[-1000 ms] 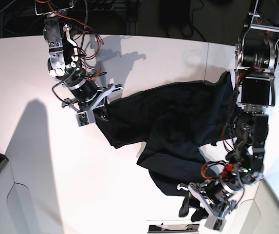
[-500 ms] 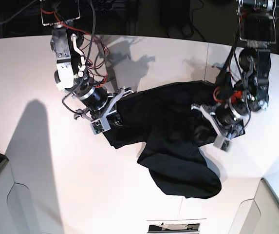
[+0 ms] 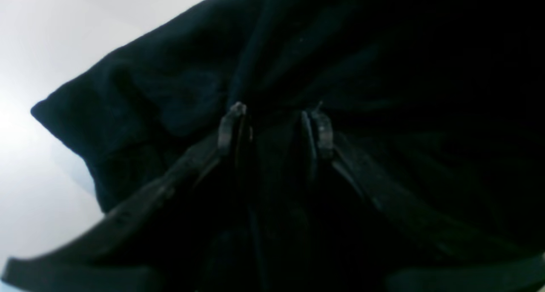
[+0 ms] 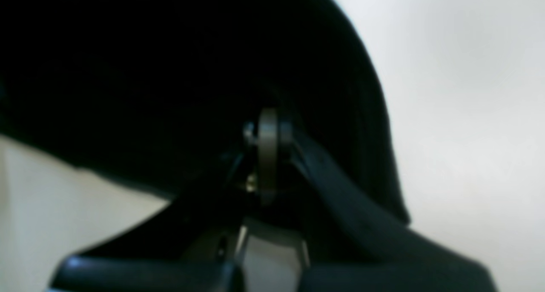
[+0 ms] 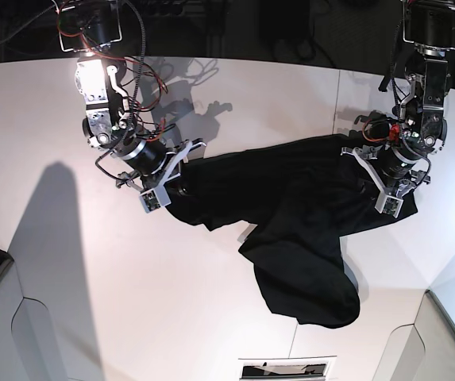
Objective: Layout the t-shirt on the table in an organized manner, then fold the t-shirt properly
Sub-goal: 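Grasp the shirt fabric with the right gripper beside the left gripper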
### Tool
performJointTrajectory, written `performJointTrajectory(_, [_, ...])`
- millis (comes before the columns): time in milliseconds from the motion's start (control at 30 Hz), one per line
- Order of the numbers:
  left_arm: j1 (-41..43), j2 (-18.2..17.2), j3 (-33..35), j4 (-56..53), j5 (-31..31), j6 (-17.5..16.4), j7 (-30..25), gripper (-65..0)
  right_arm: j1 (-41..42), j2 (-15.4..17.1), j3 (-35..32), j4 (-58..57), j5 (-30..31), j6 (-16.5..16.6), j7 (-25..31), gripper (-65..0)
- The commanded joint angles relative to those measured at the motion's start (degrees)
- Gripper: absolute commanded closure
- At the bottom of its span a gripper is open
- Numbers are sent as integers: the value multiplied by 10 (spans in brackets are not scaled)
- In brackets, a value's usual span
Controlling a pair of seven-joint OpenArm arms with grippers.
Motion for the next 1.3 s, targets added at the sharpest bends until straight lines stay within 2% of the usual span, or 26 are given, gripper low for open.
performJointTrajectory(0, [-6, -15, -5, 6, 9, 10, 6, -208, 2, 16, 4, 3, -17, -15, -27, 0])
performJointTrajectory(100, [-2, -21, -5, 11, 5, 10, 12, -208, -6, 38, 4, 5, -17, -15, -27, 0])
performJointTrajectory(200, [20, -21, -5, 42, -13, 7, 41, -208, -34, 65, 4, 22, -6, -15, -28, 0])
performJointTrajectory(367, [80, -20, -5, 133, -76, -29, 64, -208, -84, 108, 20, 63, 19, -15, -28, 0])
performJointTrajectory(567, [181, -17, -5, 244, -151, -85, 65, -208, -150, 137, 73, 140, 34, -15, -30, 0])
performJointTrajectory(667, [222, -1, -5, 282, -163, -87, 65, -208, -173, 154, 104, 168, 39, -13, -41, 0])
performJointTrajectory(867, [256, 32, -4, 380, -163, -88, 64, -208, -196, 171, 180, 206, 114, -12, -59, 0])
performJointTrajectory(1000, [244, 34, 15, 417, -168, -87, 48, -216, -196, 170, 211, 245, 196, 2, -109, 0])
performJointTrajectory(1067, [217, 35, 47, 416, -162, -87, 43, -217, -196, 169, 213, 266, 213, 8, -116, 0])
performJointTrajectory(1167, [161, 49, 119, 399, -115, -86, 34, -227, -194, 164, 212, 287, 222, 20, -116, 0])
performJointTrajectory(1267, [97, 82, 195, 334, -42, -68, 17, -324, -191, 148, 212, 290, 227, 26, -118, 0])
